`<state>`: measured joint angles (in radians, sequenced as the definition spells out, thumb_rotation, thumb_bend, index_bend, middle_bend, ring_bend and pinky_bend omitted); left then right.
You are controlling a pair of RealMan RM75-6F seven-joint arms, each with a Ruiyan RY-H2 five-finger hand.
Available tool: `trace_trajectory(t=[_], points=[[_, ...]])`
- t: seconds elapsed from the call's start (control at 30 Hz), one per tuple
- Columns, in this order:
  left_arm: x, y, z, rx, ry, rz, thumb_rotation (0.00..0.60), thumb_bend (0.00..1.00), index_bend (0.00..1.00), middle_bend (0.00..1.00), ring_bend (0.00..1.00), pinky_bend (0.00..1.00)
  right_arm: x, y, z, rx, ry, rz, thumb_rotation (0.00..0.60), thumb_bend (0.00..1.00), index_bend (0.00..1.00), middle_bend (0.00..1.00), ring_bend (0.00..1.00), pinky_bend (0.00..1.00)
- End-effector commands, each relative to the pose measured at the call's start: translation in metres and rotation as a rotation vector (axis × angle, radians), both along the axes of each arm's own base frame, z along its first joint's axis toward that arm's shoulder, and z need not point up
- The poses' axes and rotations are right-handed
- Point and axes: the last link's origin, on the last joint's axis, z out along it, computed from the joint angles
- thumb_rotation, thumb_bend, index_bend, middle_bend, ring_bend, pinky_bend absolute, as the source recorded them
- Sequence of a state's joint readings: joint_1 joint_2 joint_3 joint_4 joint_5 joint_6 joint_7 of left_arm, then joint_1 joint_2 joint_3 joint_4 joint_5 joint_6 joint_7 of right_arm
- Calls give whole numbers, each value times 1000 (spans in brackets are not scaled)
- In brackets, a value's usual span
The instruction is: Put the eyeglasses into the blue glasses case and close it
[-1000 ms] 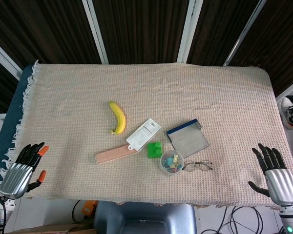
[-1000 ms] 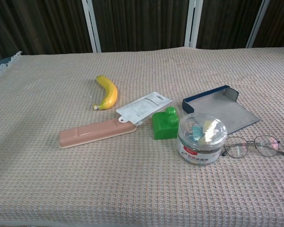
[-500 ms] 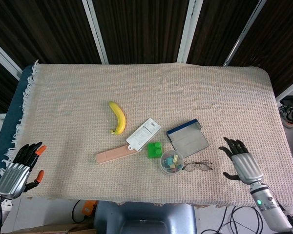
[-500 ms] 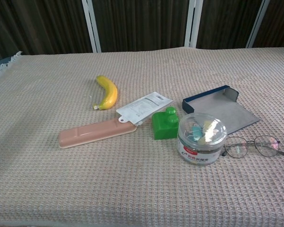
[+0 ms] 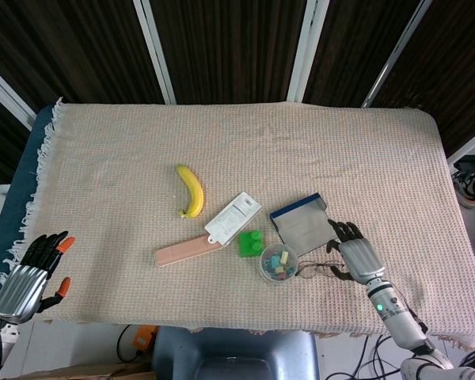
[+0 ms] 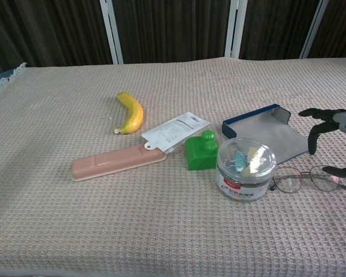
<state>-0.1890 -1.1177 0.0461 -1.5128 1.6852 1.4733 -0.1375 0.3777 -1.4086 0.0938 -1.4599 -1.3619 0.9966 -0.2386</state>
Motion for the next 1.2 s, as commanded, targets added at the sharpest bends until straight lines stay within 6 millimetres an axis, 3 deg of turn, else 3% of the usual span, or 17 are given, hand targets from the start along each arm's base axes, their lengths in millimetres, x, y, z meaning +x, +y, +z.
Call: trace_trajectory(t=[0.03, 0.6, 1.2], points=[[0, 0, 0, -2, 0, -1, 600, 458, 0, 0, 0, 37, 1, -1, -7, 20, 4, 0, 600, 443, 599, 74, 0, 0], [-1, -2, 2, -2, -2, -6, 600, 459, 0, 0, 0, 38, 6, -1, -25, 58, 21, 8, 600, 524, 645, 91, 0, 0], [-1, -3, 2, -1, 0, -4, 600, 460, 0, 0, 0, 38, 7, -5, -18, 27, 48, 24, 600, 591, 700, 120, 0, 0]])
